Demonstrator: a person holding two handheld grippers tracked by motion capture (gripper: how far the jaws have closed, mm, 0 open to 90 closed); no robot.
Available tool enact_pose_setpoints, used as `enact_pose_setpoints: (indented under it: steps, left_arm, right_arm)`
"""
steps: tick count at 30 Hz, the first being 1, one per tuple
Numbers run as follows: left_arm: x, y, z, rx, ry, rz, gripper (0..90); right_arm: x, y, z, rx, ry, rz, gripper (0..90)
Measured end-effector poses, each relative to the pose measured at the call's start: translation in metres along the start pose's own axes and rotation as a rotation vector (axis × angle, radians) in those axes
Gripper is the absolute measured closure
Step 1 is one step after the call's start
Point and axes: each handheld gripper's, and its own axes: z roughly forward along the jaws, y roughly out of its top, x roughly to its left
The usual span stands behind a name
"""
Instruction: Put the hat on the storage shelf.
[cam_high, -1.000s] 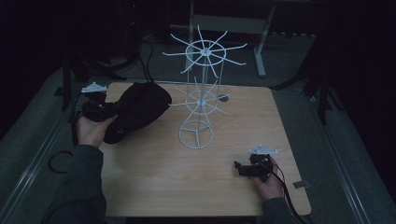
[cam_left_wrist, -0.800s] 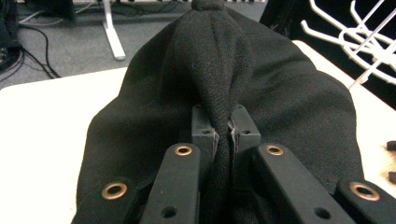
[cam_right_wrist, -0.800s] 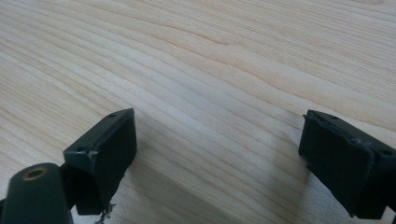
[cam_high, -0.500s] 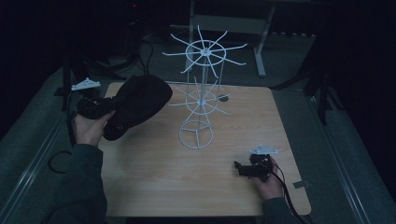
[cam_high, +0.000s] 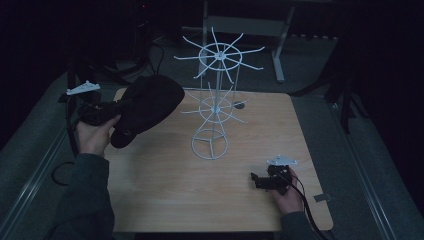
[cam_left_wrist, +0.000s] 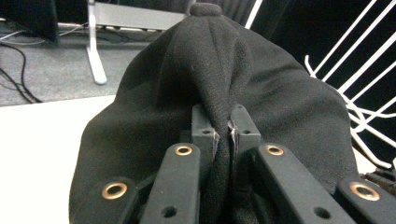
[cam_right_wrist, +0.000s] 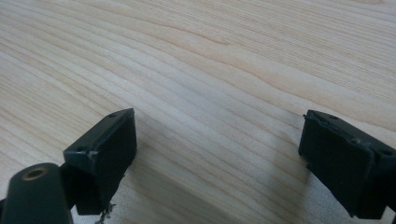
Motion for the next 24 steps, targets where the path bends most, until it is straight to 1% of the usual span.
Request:
enact_pose_setpoints:
  steps: [5,12,24]
  left_arm:
    - [0.000,0.002,-0.002,-0.023,-0.015,-0.019,84.7]
    - [0.001,0.006,-0.006,-0.045,-0.021,-0.032,84.7]
    - [-0.002,0.012,-0.016,-0.107,-0.065,-0.057,84.6]
  right_arm:
    - [0.000,0.000,0.000,0.000,0.000,0.000,11.0]
    - [0.000,0.000,0.000,-0.001,0.000,-0.001,11.0]
    - [0.000,0.000,0.000,-0.001,0.000,-0.001,11.0]
